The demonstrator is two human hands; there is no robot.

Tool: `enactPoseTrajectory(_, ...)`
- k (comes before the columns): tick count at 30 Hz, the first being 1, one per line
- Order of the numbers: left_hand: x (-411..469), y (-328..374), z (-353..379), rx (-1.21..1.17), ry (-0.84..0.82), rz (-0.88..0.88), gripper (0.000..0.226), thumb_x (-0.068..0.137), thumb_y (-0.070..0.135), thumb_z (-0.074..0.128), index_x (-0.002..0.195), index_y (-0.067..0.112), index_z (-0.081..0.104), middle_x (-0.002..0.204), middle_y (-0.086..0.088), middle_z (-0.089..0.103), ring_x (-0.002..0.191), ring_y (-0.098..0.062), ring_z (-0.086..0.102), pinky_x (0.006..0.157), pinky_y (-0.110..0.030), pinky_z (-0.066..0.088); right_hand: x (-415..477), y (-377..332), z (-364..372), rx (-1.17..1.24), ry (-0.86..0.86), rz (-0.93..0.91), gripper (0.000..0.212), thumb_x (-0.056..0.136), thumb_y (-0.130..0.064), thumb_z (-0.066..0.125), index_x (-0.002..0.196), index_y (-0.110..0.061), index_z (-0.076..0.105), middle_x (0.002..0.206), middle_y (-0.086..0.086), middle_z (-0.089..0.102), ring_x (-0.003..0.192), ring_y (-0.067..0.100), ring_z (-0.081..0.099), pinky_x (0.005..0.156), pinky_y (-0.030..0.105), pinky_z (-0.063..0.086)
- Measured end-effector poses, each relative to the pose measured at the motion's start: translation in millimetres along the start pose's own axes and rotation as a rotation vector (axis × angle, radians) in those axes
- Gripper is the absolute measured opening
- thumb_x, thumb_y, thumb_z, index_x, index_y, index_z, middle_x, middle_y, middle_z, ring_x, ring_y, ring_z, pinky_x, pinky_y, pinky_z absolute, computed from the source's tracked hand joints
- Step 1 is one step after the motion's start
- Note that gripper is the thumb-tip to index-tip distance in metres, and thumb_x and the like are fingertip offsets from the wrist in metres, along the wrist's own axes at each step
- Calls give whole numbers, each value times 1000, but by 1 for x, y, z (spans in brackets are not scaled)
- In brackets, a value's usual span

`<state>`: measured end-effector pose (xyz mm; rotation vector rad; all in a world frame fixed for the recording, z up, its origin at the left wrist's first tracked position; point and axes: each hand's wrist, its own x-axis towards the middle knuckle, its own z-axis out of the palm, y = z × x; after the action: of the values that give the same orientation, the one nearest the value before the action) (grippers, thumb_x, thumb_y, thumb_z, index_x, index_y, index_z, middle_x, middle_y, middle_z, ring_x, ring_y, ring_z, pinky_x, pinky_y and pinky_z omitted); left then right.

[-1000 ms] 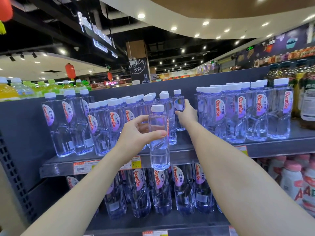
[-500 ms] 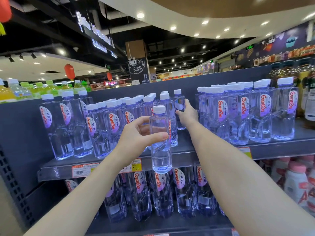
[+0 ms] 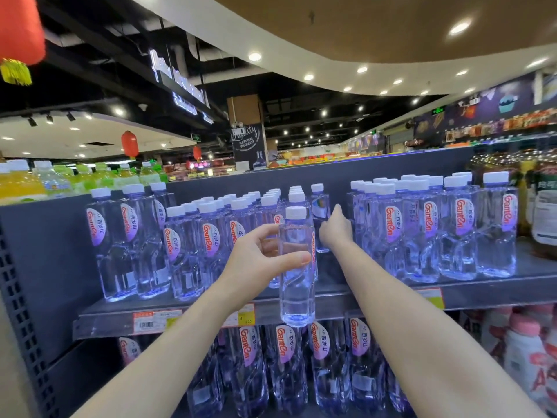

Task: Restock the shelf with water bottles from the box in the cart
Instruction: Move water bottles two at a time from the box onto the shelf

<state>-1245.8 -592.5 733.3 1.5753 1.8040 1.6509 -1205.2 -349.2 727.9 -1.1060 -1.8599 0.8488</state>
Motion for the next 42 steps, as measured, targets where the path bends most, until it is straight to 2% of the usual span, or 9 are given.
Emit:
enactPoseTrajectory(5, 6, 9, 3, -23, 21, 14, 57, 80, 26, 89, 130, 23, 62, 101, 9, 81, 98, -10, 77, 81, -27, 58, -39, -18, -18, 134, -11, -67, 61, 95, 2, 43, 153, -15, 40, 145, 13, 55, 124, 31, 56, 84, 32, 45)
enactPoseTrajectory(10, 9, 15, 7, -53, 51, 15, 46, 81, 21, 89, 119, 29, 65, 99, 8, 82, 96, -11, 78, 71, -17, 56, -96, -24, -56, 425, 26, -168, 44, 89, 4, 41, 123, -19, 59, 121, -1, 69, 110, 22, 69, 90, 37, 54)
enactPoseTrajectory(13, 12, 18, 9, -47, 86, 20, 55, 80, 29, 90, 128, 23, 65, 100, 8, 82, 99, -12, 77, 80, -28, 54, -135, -25, -86, 456, -304, -251, 43, 90, 9, 48, 111, -25, 61, 113, 3, 70, 91, 14, 69, 84, 35, 57)
enactPoseTrajectory(16, 15, 22, 15, -33, 129, 23, 71, 75, 37, 93, 136, 20, 59, 99, 11, 81, 102, -11, 76, 92, -38, 56, -158, -18, -98, 246, -492, -403, 49, 88, -4, 66, 108, -47, 54, 115, -17, 65, 89, 7, 64, 79, 23, 52)
enactPoseTrajectory(19, 16, 28, 24, -18, 137, 38, 70, 75, 36, 93, 134, 26, 58, 99, 9, 81, 102, -12, 75, 92, -38, 59, -160, -14, -90, 253, -295, -407, 45, 77, -41, 84, 115, -44, 61, 112, -19, 69, 100, 5, 66, 87, 29, 55)
enactPoseTrajectory(22, 13, 36, 29, 116, 96, 74, 46, 86, 37, 85, 122, 43, 57, 105, 12, 77, 99, -5, 73, 77, -16, 56, -155, -9, -88, 307, -161, -374, 57, 64, -57, 84, 113, -34, 65, 107, -9, 74, 99, 16, 71, 88, 42, 59)
enactPoseTrajectory(26, 6, 38, 22, 547, 155, 233, 75, 93, 56, 68, 157, 29, 40, 143, 9, 61, 130, -12, 58, 105, -37, 49, -146, -5, -92, 361, -20, -365, 27, 74, -41, 84, 92, -31, 67, 87, -9, 75, 83, 9, 70, 77, 31, 58)
enactPoseTrajectory(30, 1, 34, 21, 876, 196, 307, 72, 98, 49, 60, 160, 22, 36, 150, 2, 56, 136, -24, 51, 112, -40, 38, -132, -9, -86, 320, 82, -371, 25, 83, -23, 81, 103, -28, 68, 85, -17, 70, 76, -10, 62, 63, 10, 42)
enactPoseTrajectory(42, -5, 5, 8, 1038, 177, 269, 64, 97, 45, 57, 154, 19, 46, 153, 3, 54, 138, -25, 51, 119, -41, 31, -64, 12, -35, 130, 35, -119, 41, 87, -23, 77, 120, -10, 57, 115, 10, 67, 103, 30, 64, 79, 35, 48)
